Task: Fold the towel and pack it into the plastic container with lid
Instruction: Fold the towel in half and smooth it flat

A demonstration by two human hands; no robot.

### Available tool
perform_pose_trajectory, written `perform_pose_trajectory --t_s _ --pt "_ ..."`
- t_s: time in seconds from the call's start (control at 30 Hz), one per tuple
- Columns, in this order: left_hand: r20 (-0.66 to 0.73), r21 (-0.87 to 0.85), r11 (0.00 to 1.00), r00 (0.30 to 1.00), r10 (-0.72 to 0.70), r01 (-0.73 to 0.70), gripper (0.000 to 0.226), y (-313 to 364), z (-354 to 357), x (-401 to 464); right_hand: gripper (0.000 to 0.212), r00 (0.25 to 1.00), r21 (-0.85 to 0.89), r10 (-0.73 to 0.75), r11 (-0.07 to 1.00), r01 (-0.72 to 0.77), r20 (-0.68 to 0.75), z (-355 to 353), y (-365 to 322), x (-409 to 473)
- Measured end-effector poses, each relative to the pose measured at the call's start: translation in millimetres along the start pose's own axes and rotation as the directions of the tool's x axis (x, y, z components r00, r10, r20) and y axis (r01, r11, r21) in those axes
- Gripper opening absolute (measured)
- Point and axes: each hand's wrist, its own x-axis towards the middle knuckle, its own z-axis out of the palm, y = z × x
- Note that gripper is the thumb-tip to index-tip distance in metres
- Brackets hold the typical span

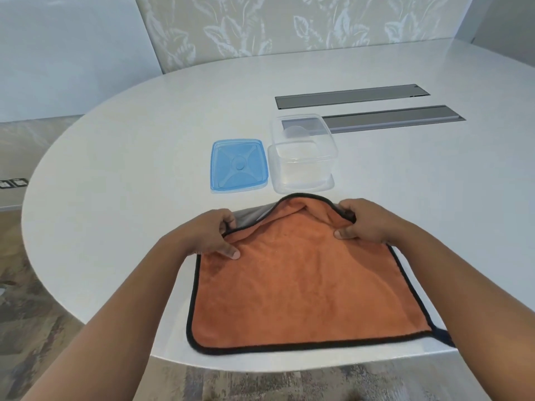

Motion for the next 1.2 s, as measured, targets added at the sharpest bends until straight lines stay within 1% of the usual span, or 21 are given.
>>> perform_pose_trajectory --t_s 0.07,0.17,0.23,0.27,0.33,0.37,0.43,0.5,0.53,0.6,0.7,0.77,0.83,0.9,0.97,1.07,1.13,1.2 --pt "-0.029 -0.022 1.000 1.000 -0.003 0.003 0.058 0 -2 7 0.031 0.999 0.032 0.011 0.999 -0.009 -0.052 -1 4 8" --pt "-0.049 -0.047 0.999 0.999 0.005 -0.007 0.056 -1 -5 11 0.024 0.995 0.093 0.016 0.996 -0.007 -0.101 -1 6 13" --pt "-0.053 -0.042 0.998 0.998 0.042 -0.045 0.045 -1 -4 11 0.019 0.992 0.131 0.007 0.991 0.009 -0.122 -2 6 11" --pt "-0.080 -0.021 0.998 0.995 0.064 -0.066 0.036 -1 -3 9 0.015 0.991 0.152 0.004 0.988 0.017 -0.133 -4 5 8" --pt "-0.179 0.037 0.993 0.977 0.114 -0.109 0.021 2 -5 1 0.009 0.986 0.170 -0.001 0.985 0.029 -0.166 -12 3 -1" --pt "-0.235 0.056 0.990 0.961 0.142 -0.133 0.018 4 -8 -4 0.013 0.981 0.154 -0.011 0.987 0.042 -0.195 -18 1 -7" --pt "-0.343 0.089 0.981 0.920 0.190 -0.170 0.016 7 -19 -20 0.015 0.968 0.114 -0.039 0.991 0.069 -0.249 -32 -1 -25" --pt "-0.408 0.210 0.964 0.881 0.240 -0.165 0.015 5 -32 -37 0.011 0.964 0.081 -0.063 0.993 0.086 -0.259 -45 1 -46" --pt "-0.398 0.291 0.945 0.879 0.263 -0.151 0.015 2 -36 -45 0.012 0.969 0.055 -0.065 0.995 0.081 -0.239 -49 3 -56" --pt "-0.303 0.403 0.907 0.918 0.256 -0.120 0.013 1 -36 -58 0.014 0.991 0.004 -0.040 0.999 0.041 -0.124 -49 7 -73" --pt "-0.137 0.465 0.883 0.979 0.149 -0.069 0.017 5 -16 -63 0.021 0.996 -0.131 0.029 0.991 -0.017 0.087 -34 9 -83" --pt "-0.025 0.510 0.858 0.996 0.088 -0.063 0.017 7 1 -62 0.022 0.987 -0.202 0.082 0.978 -0.053 0.141 -22 8 -85" --pt "0.026 0.526 0.847 0.998 0.065 -0.069 0.018 6 14 -60 0.020 0.987 -0.228 0.100 0.971 -0.070 0.124 -13 6 -86" --pt "0.018 0.514 0.854 0.997 0.078 -0.076 0.022 5 22 -59 0.024 0.994 -0.264 0.072 0.964 -0.047 0.087 -5 0 -86" --pt "-0.009 0.470 0.876 0.992 0.125 -0.106 0.027 5 29 -60 0.030 0.998 -0.290 0.003 0.957 0.017 0.068 6 -9 -87" --pt "-0.071 0.401 0.900 0.973 0.219 -0.173 0.023 6 34 -64 0.014 0.995 -0.295 -0.096 0.950 0.099 0.024 12 -15 -88" --pt "-0.112 0.360 0.908 0.956 0.272 -0.216 0.021 5 32 -69 0.021 0.994 -0.286 -0.105 0.953 0.097 -0.014 4 -12 -92" --pt "-0.114 0.315 0.915 0.947 0.300 -0.252 0.019 6 29 -76 0.028 0.997 -0.271 -0.074 0.960 0.068 -0.013 -7 -9 -97"
